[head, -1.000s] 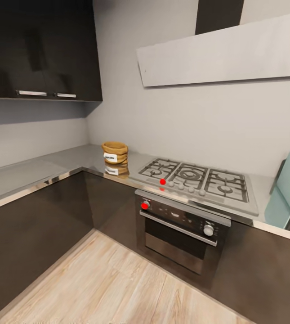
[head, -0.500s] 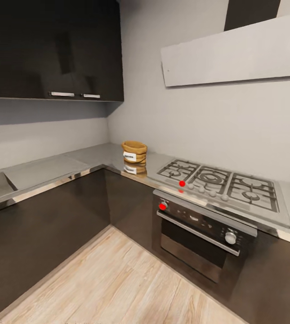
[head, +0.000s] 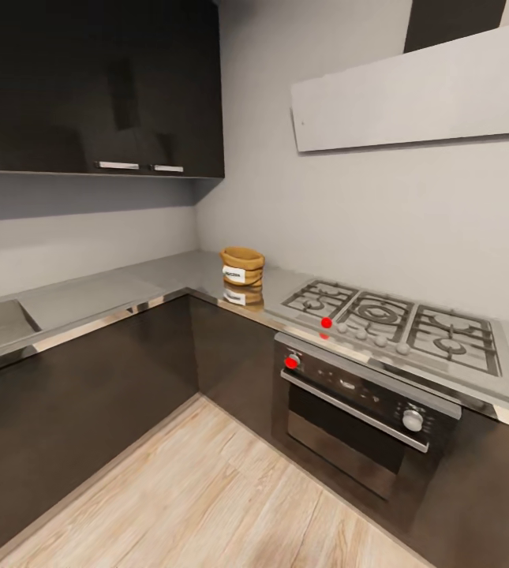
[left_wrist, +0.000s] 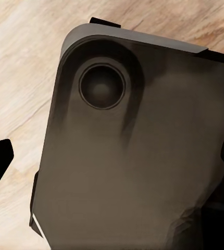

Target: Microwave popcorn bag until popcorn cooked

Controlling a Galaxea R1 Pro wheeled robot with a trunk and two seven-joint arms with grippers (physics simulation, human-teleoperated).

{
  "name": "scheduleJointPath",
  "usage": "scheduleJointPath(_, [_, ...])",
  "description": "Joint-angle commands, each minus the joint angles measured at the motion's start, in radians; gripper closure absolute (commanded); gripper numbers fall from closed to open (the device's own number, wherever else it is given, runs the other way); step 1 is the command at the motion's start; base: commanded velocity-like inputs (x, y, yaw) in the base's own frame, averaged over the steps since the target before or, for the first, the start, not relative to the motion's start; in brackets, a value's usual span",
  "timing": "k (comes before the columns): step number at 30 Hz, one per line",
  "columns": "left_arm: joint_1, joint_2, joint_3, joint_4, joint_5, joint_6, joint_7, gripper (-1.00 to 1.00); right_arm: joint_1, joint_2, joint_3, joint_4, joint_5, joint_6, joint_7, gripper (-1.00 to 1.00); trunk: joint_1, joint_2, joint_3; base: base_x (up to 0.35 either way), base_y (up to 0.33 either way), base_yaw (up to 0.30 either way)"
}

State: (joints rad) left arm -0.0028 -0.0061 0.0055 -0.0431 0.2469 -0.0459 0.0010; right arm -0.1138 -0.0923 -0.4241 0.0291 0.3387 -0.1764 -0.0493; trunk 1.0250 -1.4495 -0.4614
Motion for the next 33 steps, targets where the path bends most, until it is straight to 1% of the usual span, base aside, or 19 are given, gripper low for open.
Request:
scheduleJointPath(1, [0.000,0.001,0.000,0.000,0.007,-0.002,-0.001,-1.00,-0.001,-0.001,-0.007,0.003,0.011,-0.005,-0.004,-1.00,0.000,-0.001,-0.001,0.074,0.000,0.000])
scheduleJointPath(4, [0.000,0.001,0.001,0.000,0.007,-0.002,-0.001,-1.00,-0.001,-0.001,-0.007,0.003,0.011,-0.004,-0.004,-1.00,0.000,-0.001,-0.001,0.217,0.000,0.000])
scheduleJointPath(25, [0.000,0.001,0.001,0.000,0.007,-0.002,-0.001,-1.00,-0.001,0.000,-0.007,0.003,0.011,-0.003,-0.004,-1.00,0.000,-0.001,-0.001,0.305,0.000,0.000])
scheduleJointPath(29, [0.000,0.001,0.001,0.000,0.007,-0.002,-0.001,-1.00,-0.001,0.000,-0.007,0.003,0.011,-0.003,-0.004,-1.00,0.000,-0.001,-0.001,0.213,0.000,0.000])
scheduleJointPath(33, [0.000,0.000,0.001,0.000,0.007,-0.002,-0.001,-1.00,-0.001,-0.001,-0.007,0.003,0.011,-0.003,-0.004,-1.00,0.000,-0.001,-0.001,0.065,0.000,0.000])
